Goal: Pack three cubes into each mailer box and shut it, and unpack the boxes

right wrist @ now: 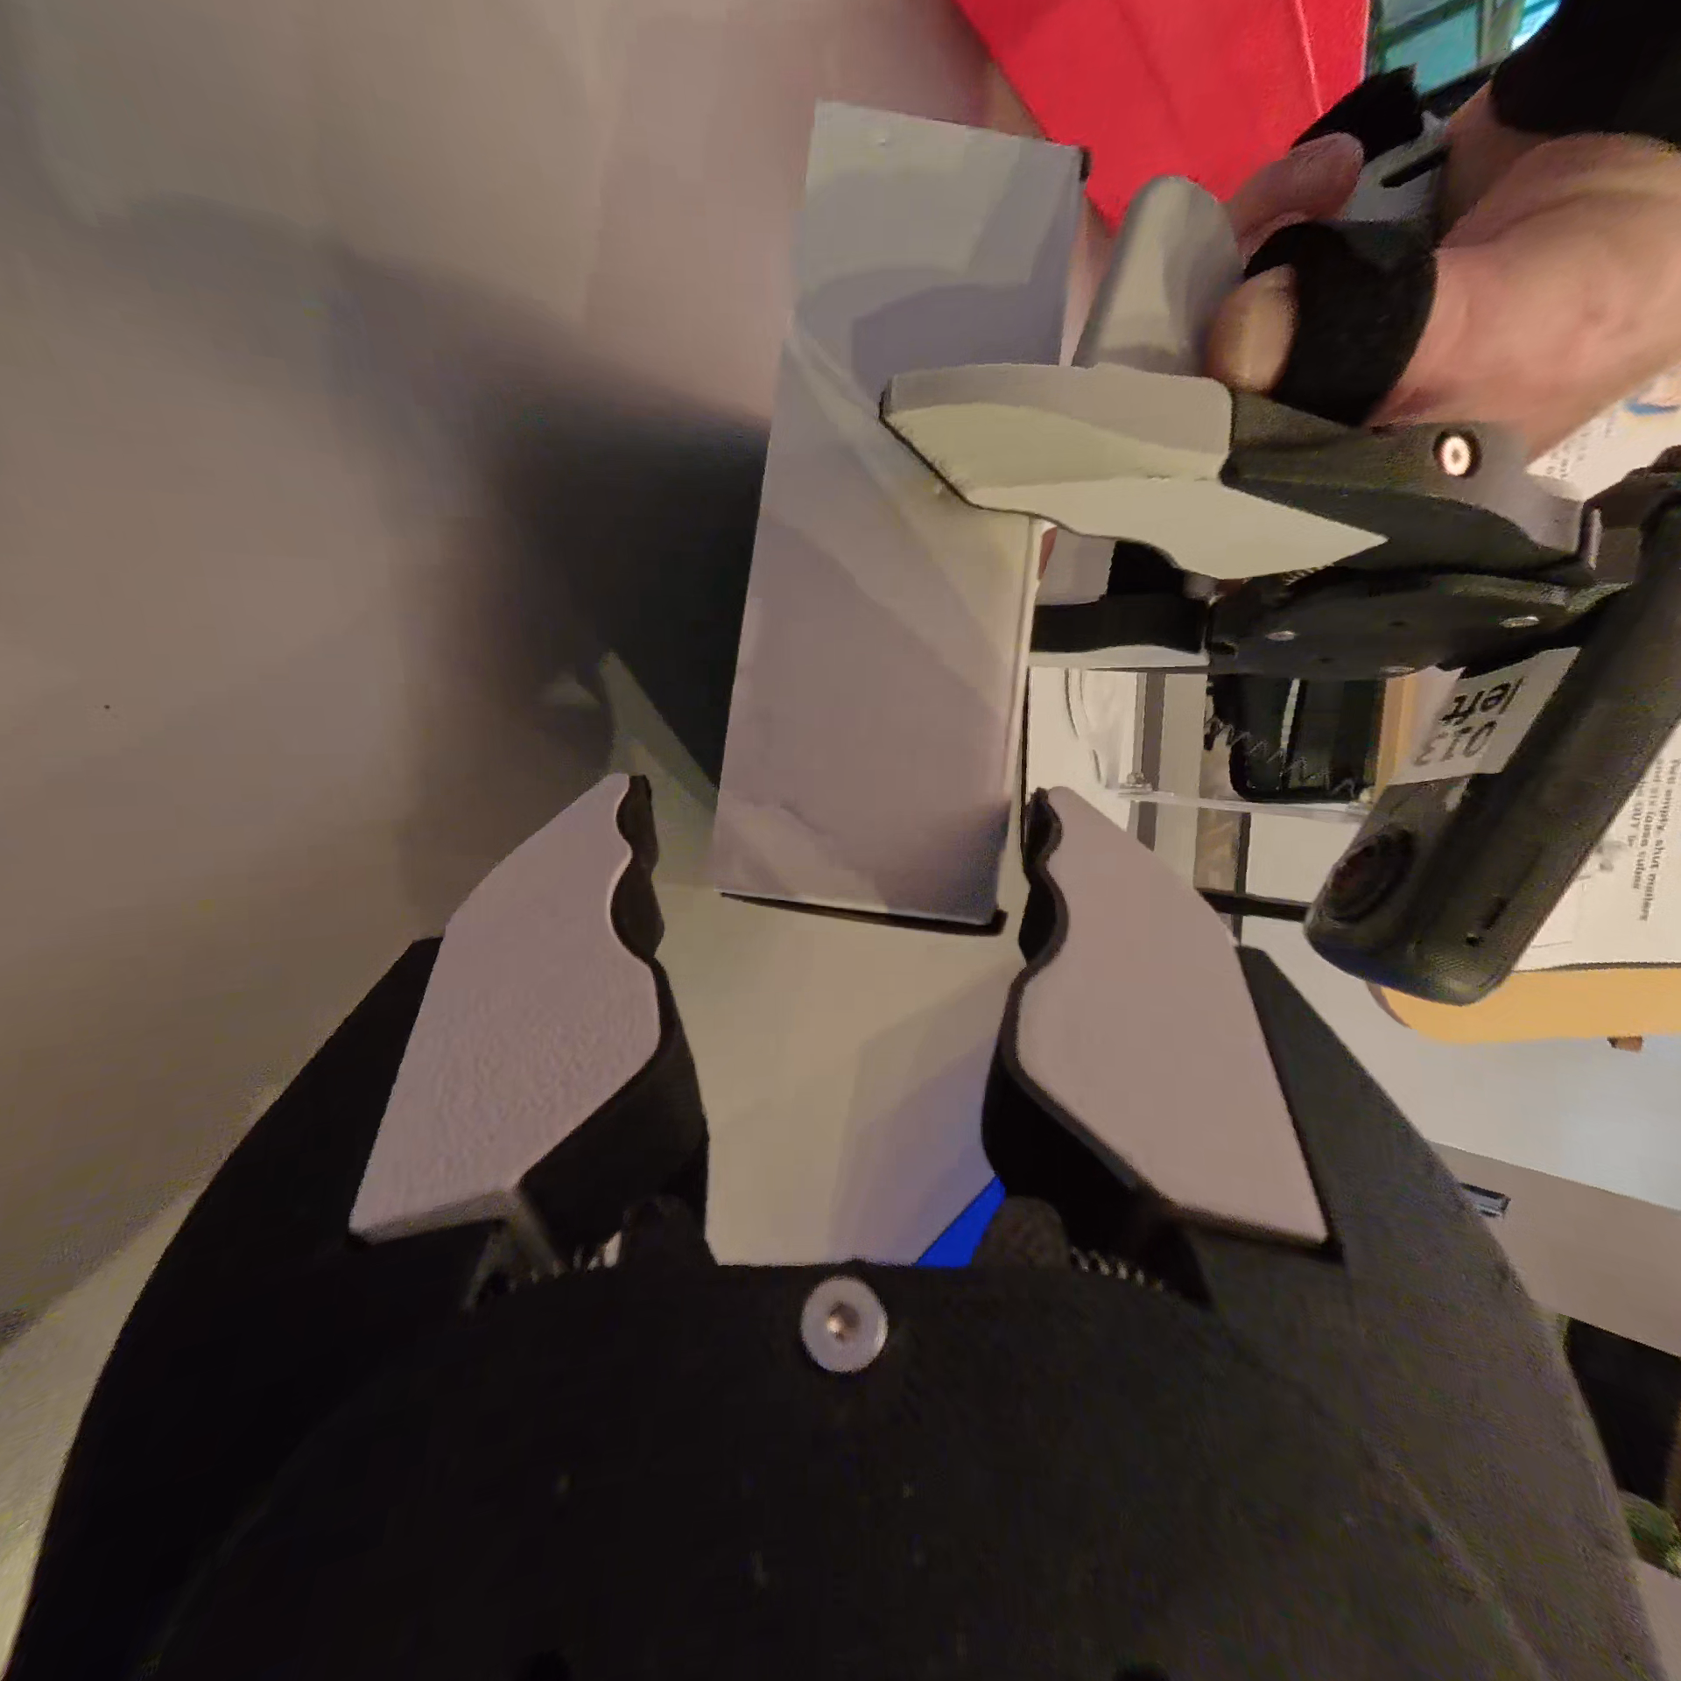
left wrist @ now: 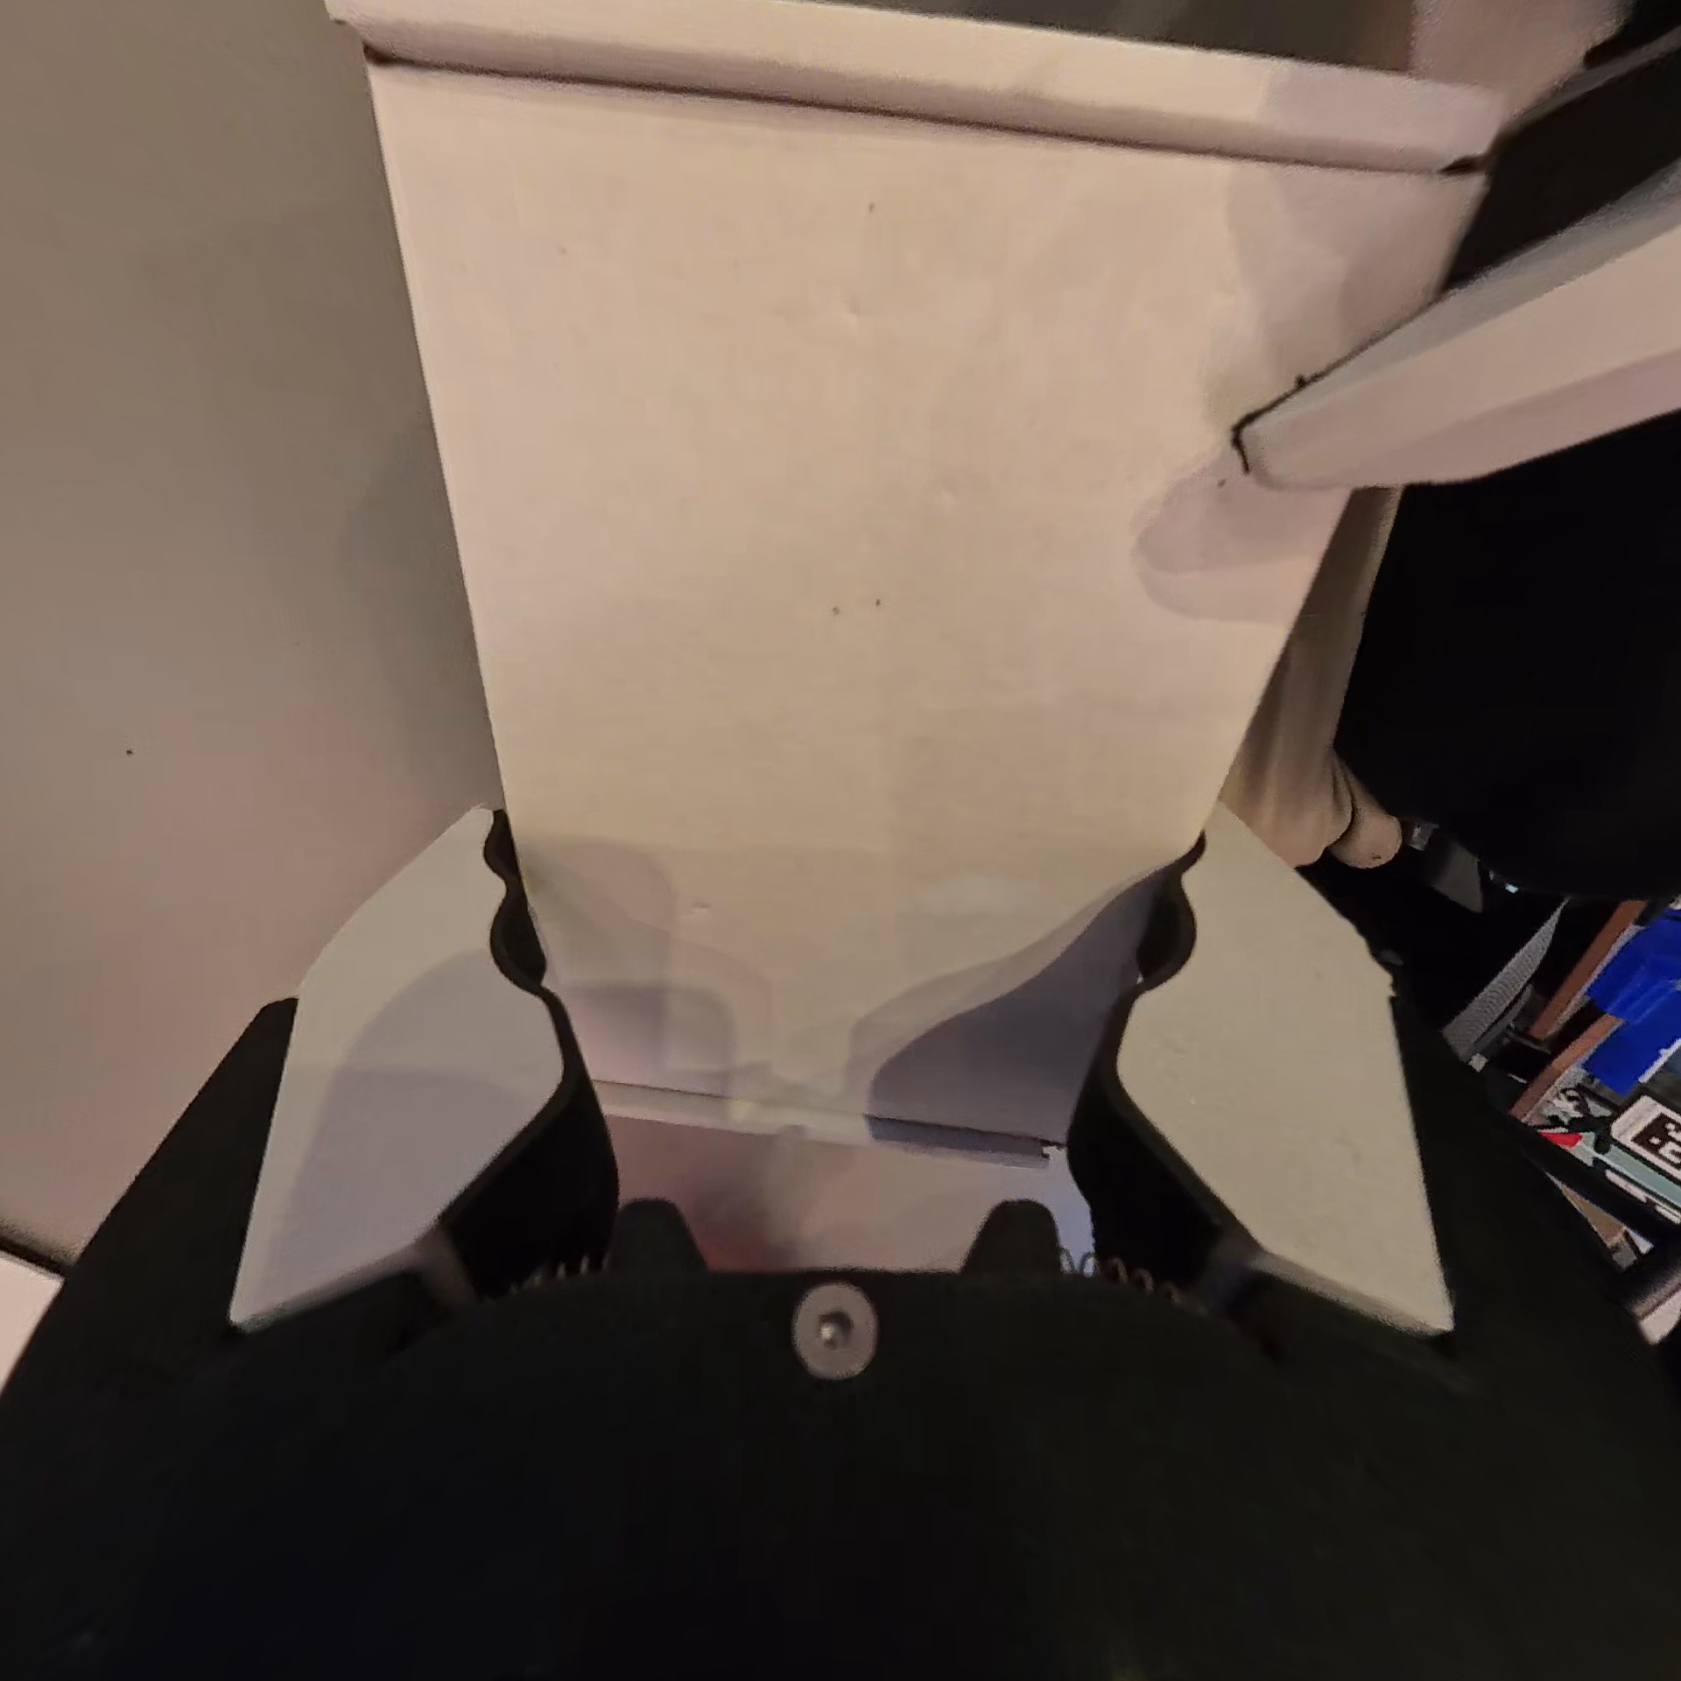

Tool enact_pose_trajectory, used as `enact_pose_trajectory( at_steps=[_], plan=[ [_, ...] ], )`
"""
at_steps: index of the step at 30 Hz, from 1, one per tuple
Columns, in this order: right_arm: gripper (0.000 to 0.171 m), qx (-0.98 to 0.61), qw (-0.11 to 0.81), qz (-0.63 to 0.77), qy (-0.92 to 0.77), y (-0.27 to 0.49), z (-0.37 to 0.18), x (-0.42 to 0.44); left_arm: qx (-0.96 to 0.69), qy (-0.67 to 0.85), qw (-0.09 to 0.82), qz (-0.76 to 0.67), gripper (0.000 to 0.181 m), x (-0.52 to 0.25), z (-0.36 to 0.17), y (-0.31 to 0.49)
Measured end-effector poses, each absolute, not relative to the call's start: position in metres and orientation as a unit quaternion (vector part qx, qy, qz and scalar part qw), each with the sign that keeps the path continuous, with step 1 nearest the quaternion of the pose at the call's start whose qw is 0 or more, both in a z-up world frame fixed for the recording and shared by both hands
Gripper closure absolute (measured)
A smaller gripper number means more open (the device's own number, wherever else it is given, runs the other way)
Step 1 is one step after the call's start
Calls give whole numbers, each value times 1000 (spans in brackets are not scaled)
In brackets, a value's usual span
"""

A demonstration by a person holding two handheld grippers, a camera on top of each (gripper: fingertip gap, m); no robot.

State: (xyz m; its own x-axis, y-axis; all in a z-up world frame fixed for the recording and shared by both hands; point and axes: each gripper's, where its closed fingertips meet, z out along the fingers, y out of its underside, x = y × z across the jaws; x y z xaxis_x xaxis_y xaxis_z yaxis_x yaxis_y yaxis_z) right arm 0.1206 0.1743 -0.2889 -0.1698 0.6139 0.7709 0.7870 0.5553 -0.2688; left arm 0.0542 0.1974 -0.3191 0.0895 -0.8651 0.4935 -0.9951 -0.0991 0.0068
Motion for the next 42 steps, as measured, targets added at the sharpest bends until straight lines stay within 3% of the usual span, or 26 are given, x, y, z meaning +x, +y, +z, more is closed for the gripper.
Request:
enact_pose_trajectory(
  at_steps=[4, 8, 16, 22, 28, 33, 38, 42],
  plan=[
    [94, -465, 447, -122, -755, 178, -293, 119, 731, -633, 170, 190, 52, 58, -320, 199],
    [110, -467, 452, -135, -748, 184, -290, 120, 745, -620, 152, 192, 52, 60, -320, 200],
    [111, -459, 451, -140, -752, 194, -292, 127, 766, -611, 60, 192, 56, 50, -306, 211],
    [111, -466, 449, -120, -753, 202, -289, 133, 754, -635, -135, 104, 52, 21, -272, 213],
    [111, -479, 451, -62, -750, 206, -284, 137, 730, -623, -283, -5, 53, 1, -295, 211],
    [111, -479, 443, -36, -757, 208, -282, 141, 691, -612, -382, -54, 69, 15, -309, 231],
    [111, -494, 438, -11, -751, 214, -279, 149, 640, -624, -446, -51, 117, 38, -304, 236],
    [110, -499, 429, -17, -753, 216, -278, 153, 640, -620, -452, -39, 119, 43, -304, 236]
  ],
)
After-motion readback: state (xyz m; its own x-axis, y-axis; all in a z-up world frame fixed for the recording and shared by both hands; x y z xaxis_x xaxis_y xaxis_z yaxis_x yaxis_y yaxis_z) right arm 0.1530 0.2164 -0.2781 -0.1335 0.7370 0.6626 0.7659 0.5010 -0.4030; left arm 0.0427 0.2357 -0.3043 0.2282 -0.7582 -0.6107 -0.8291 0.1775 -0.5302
